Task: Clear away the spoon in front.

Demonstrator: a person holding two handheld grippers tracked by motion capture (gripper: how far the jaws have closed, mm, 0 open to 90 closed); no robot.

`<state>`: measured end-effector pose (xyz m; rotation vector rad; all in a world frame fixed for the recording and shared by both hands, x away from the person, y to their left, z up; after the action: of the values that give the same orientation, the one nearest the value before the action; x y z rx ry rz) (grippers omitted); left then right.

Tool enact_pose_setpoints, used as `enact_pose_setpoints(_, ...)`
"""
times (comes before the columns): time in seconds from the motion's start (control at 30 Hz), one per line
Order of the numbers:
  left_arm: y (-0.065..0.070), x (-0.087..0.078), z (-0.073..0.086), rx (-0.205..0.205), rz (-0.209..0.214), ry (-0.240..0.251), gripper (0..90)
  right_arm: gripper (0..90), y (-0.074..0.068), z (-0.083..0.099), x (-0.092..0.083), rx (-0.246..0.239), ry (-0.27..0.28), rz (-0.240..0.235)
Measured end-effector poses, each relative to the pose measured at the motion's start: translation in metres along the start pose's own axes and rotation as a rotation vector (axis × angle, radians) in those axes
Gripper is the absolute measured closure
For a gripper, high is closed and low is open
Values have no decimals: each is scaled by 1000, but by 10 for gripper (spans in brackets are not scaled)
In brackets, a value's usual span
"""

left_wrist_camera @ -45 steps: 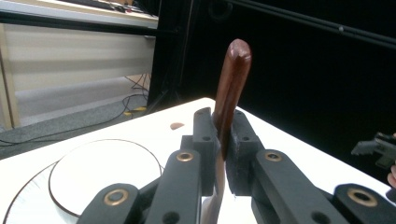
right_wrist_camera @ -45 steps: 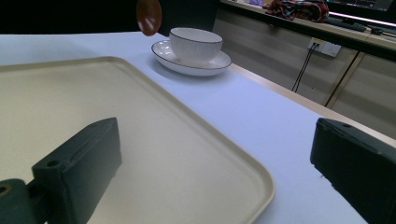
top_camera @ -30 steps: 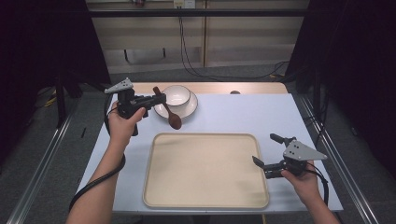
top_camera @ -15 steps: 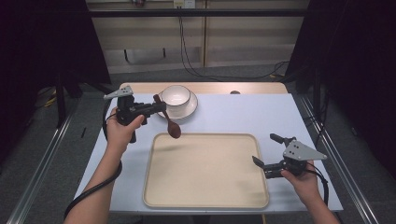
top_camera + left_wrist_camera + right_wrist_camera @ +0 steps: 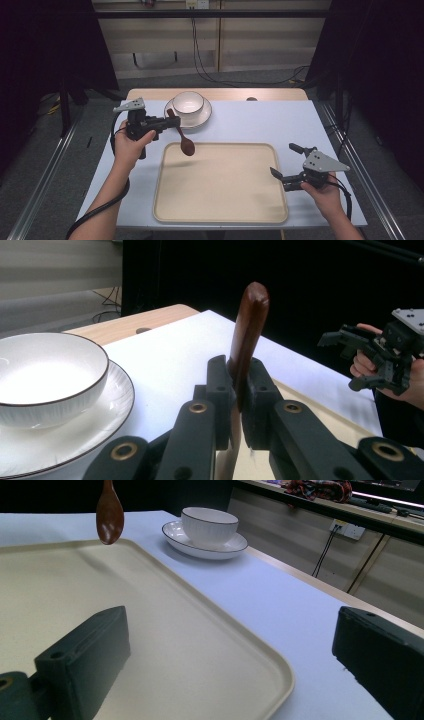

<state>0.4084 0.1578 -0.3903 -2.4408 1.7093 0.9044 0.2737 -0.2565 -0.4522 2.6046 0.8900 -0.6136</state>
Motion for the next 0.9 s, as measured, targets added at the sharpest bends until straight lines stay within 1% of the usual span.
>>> enact_pose_setpoints(0.07,1,0,1,7,2,-5,839,16,0,0,0,-4,-1,-1)
enact_pose_setpoints(0.1,3,0,1,3,8,-3,839,16,0,0,0,-4,-1,-1)
enact_pose_setpoints(0.17,5,0,3,11,16,-9,839,16,0,0,0,-4,-1,-1)
enact_pose_setpoints(0.2,6,0,3,4,12,-9,839,16,0,0,0,-3,0,-1)
enact_pose_setpoints(0.3,8,1,6,16,17,-23,839,16,0,0,0,-2,-3,-3)
enact_pose_setpoints(0.33,9,1,6,13,24,-19,839,16,-1,0,1,3,-2,-3)
enact_pose_setpoints(0.53,12,2,9,8,25,-25,839,16,0,0,0,-2,0,-2)
enact_pose_setpoints(0.77,20,2,11,22,42,-38,839,16,0,0,0,0,1,-1)
enact_pose_setpoints(0.9,23,1,13,13,51,-35,839,16,0,0,0,-5,2,-2)
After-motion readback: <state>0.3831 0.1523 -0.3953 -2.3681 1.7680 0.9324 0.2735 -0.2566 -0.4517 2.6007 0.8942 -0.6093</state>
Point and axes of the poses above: each handheld gripper's, and its own axes: x roughly forward along the jaws, z roughly out of its underside, y roughly to its right, the point moved 4 cm from there along x, roughly forward along the jaws, and after that the axes turned 14 degrees about -y, right-handed, at the moved point
